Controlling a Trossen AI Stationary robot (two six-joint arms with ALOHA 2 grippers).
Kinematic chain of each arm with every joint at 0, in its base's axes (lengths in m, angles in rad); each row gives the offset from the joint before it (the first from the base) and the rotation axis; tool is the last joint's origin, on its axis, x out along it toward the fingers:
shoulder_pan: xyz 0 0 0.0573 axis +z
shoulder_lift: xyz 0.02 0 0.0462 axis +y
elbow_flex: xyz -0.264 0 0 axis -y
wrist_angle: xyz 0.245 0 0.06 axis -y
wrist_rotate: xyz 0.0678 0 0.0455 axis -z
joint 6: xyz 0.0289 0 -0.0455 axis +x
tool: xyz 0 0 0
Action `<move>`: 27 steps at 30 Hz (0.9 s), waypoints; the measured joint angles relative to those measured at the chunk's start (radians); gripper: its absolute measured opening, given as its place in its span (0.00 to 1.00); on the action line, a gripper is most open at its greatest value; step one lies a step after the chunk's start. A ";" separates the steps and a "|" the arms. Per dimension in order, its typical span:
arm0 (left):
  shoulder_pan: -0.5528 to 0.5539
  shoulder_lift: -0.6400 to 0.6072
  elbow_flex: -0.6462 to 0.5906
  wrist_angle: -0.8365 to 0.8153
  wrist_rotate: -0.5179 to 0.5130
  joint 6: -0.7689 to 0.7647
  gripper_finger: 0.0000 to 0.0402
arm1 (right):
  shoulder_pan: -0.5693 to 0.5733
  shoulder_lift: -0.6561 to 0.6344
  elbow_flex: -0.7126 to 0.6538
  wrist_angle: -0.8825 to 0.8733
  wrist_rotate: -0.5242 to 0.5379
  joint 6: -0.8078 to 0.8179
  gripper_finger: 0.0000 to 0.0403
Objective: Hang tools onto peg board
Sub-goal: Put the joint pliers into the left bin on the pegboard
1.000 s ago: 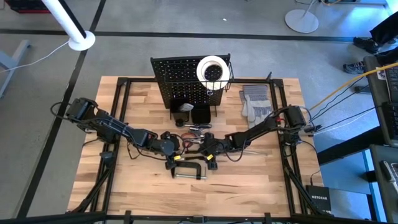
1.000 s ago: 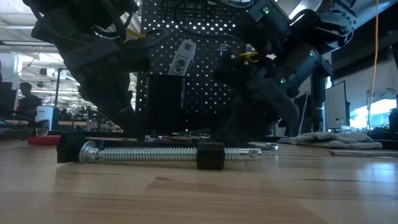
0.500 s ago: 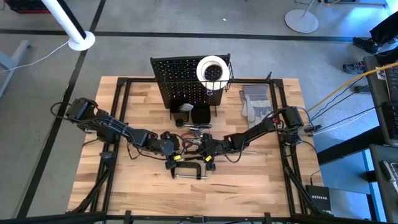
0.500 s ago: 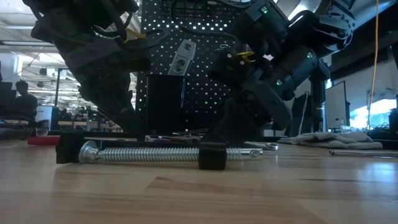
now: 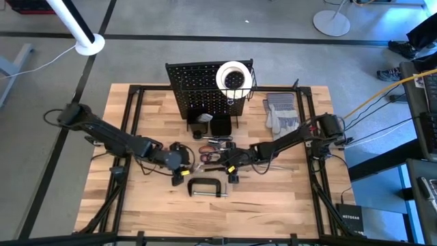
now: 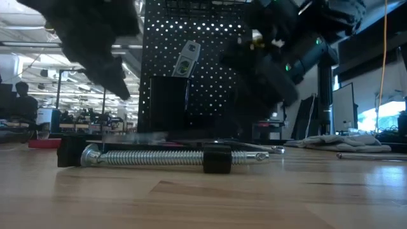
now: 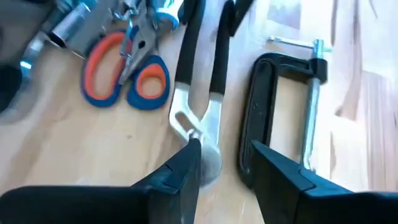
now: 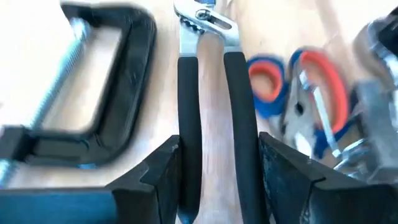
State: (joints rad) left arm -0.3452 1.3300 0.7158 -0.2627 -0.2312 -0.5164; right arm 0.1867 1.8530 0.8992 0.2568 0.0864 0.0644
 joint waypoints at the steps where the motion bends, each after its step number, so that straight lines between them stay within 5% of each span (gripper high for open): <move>1: -0.016 -0.017 0.000 -0.015 -0.028 0.012 0.30 | 0.000 -0.011 0.001 -0.001 0.000 0.006 0.44; 6: -0.096 -0.064 -0.020 -0.032 -0.164 0.046 0.27 | 0.002 -0.048 0.002 -0.017 -0.011 0.036 0.44; 13: -0.129 -0.056 -0.071 -0.040 -0.168 -0.118 0.29 | 0.002 -0.078 0.004 -0.035 -0.007 0.041 0.44; 22: -0.135 -0.020 -0.070 -0.016 -0.158 0.039 0.49 | 0.002 -0.083 0.004 -0.032 -0.022 0.083 0.44; 27: -0.140 0.040 -0.069 -0.004 -0.223 0.118 0.51 | 0.002 -0.083 0.005 -0.031 -0.026 0.088 0.44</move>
State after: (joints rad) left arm -0.4857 1.3696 0.6464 -0.2671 -0.4542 -0.3980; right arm 0.1886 1.7699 0.9039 0.2257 0.0601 0.1524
